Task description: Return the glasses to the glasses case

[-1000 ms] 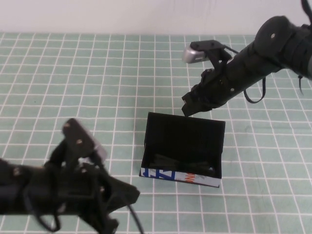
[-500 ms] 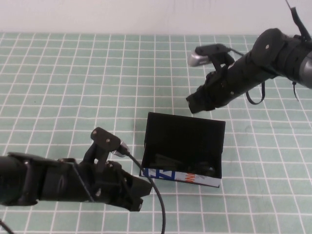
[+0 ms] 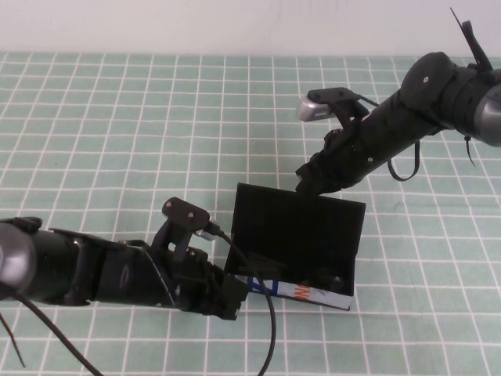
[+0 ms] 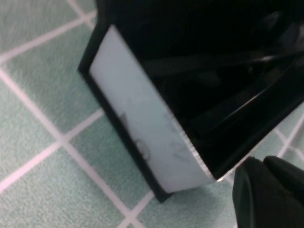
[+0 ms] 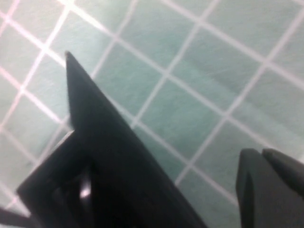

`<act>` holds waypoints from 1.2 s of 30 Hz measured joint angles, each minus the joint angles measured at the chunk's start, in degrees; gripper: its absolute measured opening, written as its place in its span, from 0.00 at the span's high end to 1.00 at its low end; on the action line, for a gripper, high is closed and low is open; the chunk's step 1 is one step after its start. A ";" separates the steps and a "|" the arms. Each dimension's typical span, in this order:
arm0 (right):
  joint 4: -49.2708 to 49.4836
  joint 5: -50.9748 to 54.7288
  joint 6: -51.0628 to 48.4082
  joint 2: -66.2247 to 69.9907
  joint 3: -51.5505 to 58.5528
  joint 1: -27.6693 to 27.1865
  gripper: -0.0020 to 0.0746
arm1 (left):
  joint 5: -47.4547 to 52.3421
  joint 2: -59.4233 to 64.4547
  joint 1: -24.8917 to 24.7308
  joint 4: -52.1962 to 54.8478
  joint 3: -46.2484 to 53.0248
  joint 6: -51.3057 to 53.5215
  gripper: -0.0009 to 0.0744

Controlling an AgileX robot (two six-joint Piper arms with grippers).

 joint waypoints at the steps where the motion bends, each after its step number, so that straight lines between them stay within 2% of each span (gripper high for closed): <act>1: 0.43 0.51 -0.15 0.00 0.00 0.00 0.99 | 0.00 0.30 0.00 0.00 0.00 0.00 0.99; 5: 1.24 2.85 -0.89 0.00 -0.22 0.00 0.99 | -0.11 0.56 0.00 0.00 0.00 0.09 0.99; 12: 4.72 13.90 -3.72 0.00 -4.46 0.00 0.99 | -0.30 0.56 0.00 0.00 0.00 0.12 0.99; 19: 4.93 15.21 -1.38 -0.18 -6.36 1.65 0.99 | -0.44 0.56 0.00 0.00 0.00 0.22 0.99; 27: 1.90 15.32 0.18 -0.44 2.20 8.06 0.99 | -0.44 0.56 0.00 0.00 0.00 0.38 0.99; 36: 2.00 12.53 2.86 -0.44 7.95 9.63 0.99 | -0.44 0.56 0.00 0.00 0.00 1.07 0.99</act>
